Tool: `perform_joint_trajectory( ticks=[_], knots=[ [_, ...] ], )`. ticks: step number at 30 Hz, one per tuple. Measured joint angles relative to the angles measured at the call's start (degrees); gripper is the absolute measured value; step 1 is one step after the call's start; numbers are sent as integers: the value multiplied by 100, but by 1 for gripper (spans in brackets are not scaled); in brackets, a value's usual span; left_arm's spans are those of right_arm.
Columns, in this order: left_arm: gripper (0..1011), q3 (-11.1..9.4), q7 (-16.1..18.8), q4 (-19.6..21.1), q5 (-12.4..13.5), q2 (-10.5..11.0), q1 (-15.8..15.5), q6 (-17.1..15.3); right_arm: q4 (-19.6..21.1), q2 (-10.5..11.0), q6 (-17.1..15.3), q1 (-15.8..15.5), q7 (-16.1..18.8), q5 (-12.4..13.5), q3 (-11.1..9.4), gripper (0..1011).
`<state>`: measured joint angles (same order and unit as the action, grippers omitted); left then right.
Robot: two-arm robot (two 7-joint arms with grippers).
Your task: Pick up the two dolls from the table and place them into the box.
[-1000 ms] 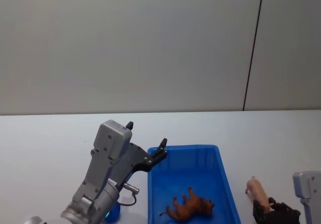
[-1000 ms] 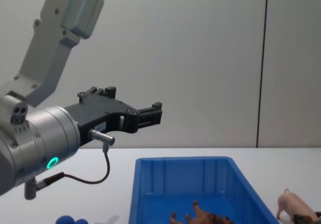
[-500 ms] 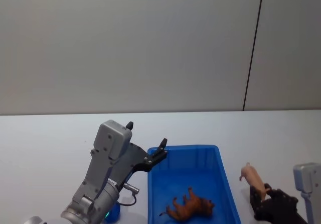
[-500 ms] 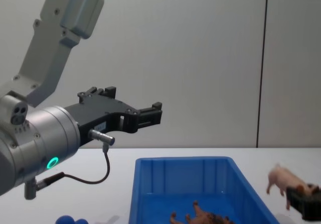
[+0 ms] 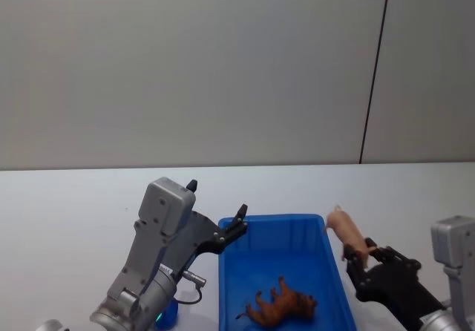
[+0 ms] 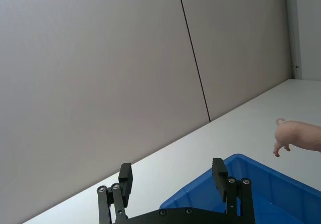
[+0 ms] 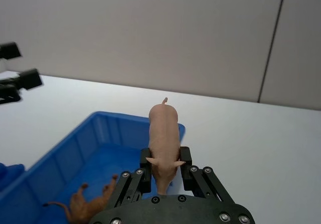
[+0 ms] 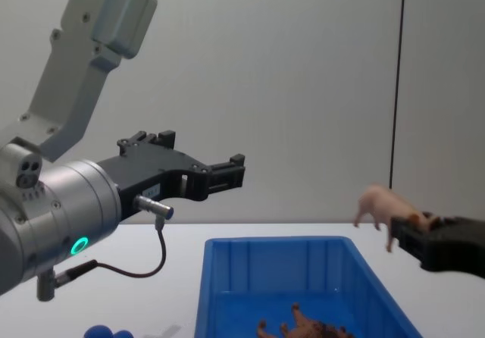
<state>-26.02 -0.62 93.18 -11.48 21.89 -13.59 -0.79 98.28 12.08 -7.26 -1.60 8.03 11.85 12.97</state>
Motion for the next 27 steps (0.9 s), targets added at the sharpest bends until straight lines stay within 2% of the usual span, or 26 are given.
perform_joint_trajectory(
  ticks=[11,16,17,21,22,27],
  knots=[
    [1001,0,0,0,0,0,0,0,36,-34,-9,132,595,162,51,335],
    [1001,0,0,0,0,0,0,0,-16,-47,-129,182,755,196,75,475],
    [1001,0,0,0,0,0,0,0,-35,-50,-171,193,776,199,81,535],
    [1001,0,0,0,0,0,0,0,-71,-54,-258,209,777,200,87,603],
    [1001,0,0,0,0,0,0,0,-78,-54,-273,209,769,200,87,673],
    [1001,0,0,0,0,0,0,0,-101,-55,-334,205,653,196,84,796]
  ],
)
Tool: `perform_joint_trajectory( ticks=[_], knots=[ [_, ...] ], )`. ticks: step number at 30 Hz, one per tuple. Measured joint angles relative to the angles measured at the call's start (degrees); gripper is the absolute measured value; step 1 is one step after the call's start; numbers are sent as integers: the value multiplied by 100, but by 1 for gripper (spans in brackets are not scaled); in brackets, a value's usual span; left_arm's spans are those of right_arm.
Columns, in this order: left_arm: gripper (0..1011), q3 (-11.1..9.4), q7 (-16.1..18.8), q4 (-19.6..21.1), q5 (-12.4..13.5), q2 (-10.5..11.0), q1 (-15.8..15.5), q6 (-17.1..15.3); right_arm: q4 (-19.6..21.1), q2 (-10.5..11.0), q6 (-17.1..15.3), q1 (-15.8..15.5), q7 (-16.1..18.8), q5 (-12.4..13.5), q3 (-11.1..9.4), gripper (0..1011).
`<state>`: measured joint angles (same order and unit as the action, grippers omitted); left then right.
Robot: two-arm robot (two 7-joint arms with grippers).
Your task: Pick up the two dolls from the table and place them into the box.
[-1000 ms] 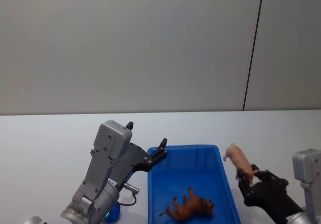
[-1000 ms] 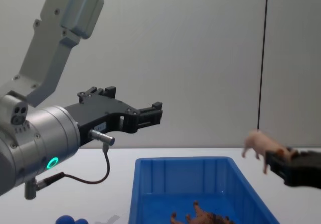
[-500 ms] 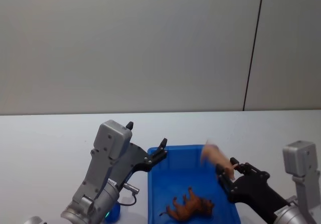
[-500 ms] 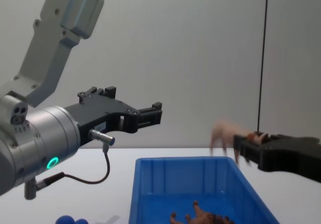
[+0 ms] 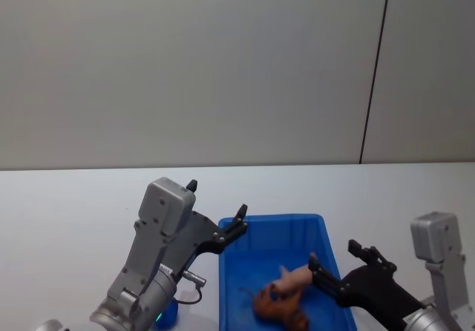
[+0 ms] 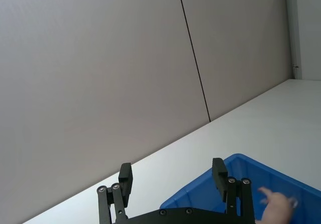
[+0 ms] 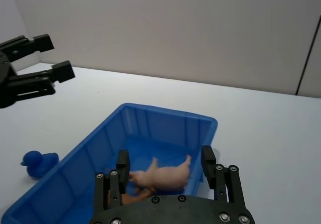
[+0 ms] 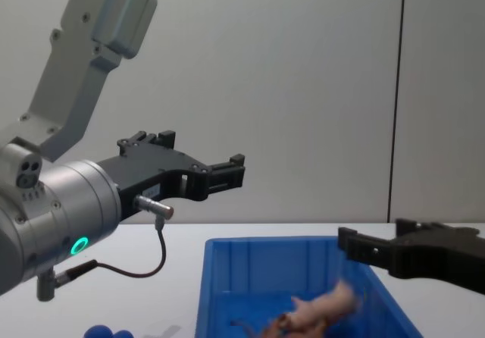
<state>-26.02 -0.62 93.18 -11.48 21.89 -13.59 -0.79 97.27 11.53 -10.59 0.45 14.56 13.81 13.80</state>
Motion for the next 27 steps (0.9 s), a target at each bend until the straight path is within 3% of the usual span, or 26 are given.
perform_joint_trajectory(
  ticks=[7,27],
  knots=[
    [1001,0,0,0,0,0,0,0,-1,10,-1,-66,-382,-41,-35,998],
    [1001,0,0,0,0,0,0,0,186,100,229,-389,-1645,-200,-215,1001]
  ],
)
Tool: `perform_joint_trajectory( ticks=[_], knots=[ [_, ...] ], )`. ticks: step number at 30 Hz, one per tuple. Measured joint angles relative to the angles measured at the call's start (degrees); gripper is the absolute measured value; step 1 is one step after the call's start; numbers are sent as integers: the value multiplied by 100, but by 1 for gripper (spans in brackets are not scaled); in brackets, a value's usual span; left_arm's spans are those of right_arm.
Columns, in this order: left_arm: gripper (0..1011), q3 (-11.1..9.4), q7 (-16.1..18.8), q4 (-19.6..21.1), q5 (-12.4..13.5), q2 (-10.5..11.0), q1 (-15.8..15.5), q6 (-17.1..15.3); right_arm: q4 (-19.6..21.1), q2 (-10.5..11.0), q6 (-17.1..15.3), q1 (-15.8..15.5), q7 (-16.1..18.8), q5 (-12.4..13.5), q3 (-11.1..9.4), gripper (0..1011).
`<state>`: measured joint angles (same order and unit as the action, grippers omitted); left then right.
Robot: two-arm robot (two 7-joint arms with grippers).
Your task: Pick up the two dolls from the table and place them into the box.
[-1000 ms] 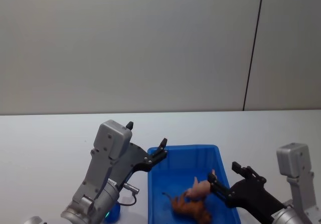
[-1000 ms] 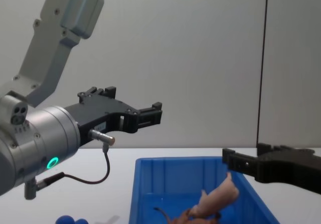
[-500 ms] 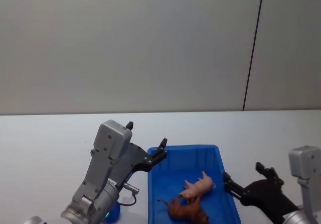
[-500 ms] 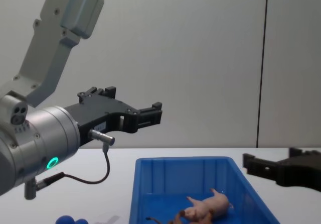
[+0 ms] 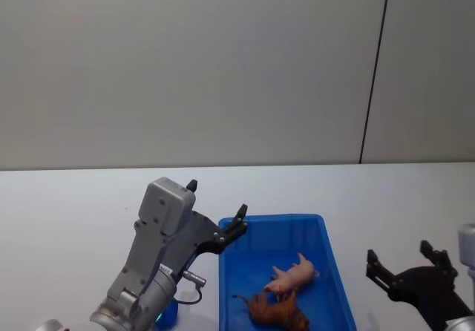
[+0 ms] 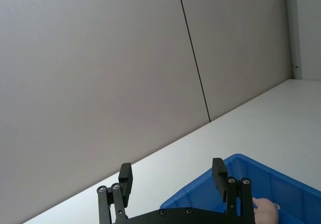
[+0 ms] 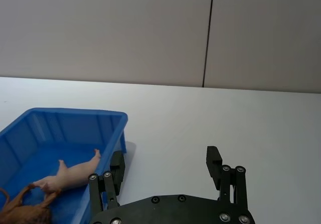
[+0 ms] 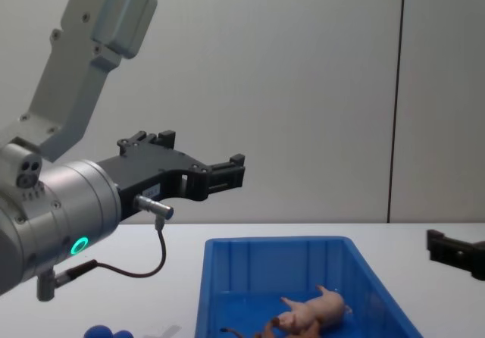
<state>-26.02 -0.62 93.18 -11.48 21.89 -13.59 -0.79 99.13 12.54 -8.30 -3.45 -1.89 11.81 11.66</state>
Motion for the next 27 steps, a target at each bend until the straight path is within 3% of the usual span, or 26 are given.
perform_joint_trajectory(
  ticks=[13,27],
  knots=[
    [1001,12,-21,2,1,5,3,-18,65,40,73,-109,-336,-44,-63,1001],
    [1001,128,-120,83,-222,112,57,-403,85,53,98,-149,-458,-58,-85,1001]
  ],
)
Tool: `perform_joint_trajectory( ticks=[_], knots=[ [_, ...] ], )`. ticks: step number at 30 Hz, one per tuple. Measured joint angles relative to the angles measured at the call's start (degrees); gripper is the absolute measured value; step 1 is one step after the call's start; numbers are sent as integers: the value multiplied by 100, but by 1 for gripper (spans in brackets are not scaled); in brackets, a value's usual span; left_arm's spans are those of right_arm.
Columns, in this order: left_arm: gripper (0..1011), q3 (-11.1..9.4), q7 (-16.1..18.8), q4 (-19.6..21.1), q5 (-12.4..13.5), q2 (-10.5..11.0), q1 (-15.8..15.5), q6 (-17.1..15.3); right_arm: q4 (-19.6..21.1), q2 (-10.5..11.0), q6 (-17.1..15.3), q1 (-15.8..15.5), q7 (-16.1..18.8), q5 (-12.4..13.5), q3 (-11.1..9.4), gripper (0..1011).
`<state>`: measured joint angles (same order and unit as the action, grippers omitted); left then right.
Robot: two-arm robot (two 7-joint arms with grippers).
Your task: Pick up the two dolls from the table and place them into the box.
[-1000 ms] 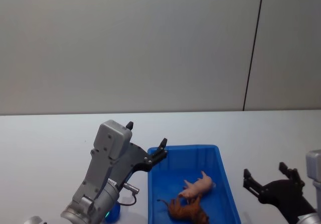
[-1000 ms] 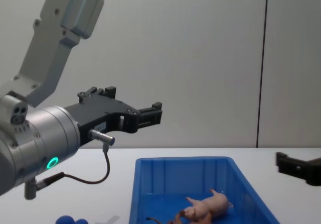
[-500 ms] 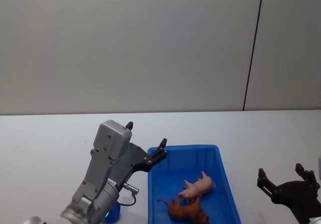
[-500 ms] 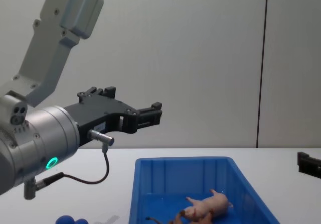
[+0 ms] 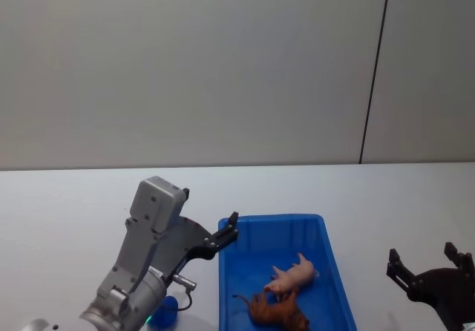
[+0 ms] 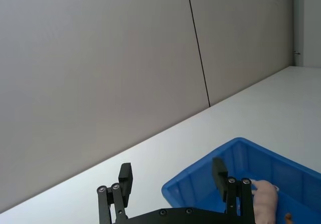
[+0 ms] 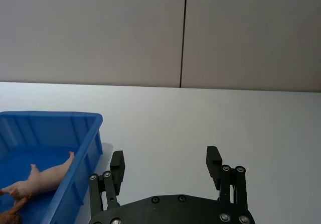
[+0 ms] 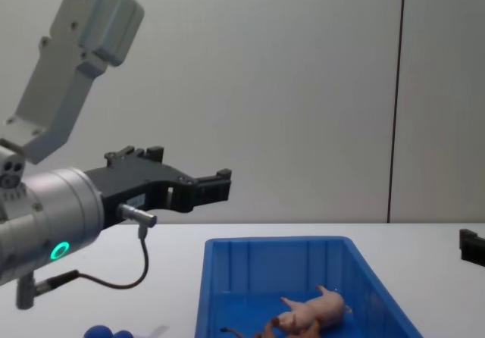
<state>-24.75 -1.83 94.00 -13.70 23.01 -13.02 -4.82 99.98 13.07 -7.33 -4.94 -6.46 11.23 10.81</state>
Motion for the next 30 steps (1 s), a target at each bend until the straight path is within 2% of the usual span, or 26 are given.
perform_joint_trajectory(
  ticks=[14,17,30],
  knots=[
    [1001,166,-26,100,-498,202,183,-411,8,7,10,-12,-42,-8,-8,1001],
    [1001,208,15,158,-642,271,268,-512,9,7,10,-13,-46,-8,-9,1001],
    [1001,305,261,340,-988,464,552,-773,9,8,10,-18,-54,-8,-9,1001]
  ],
)
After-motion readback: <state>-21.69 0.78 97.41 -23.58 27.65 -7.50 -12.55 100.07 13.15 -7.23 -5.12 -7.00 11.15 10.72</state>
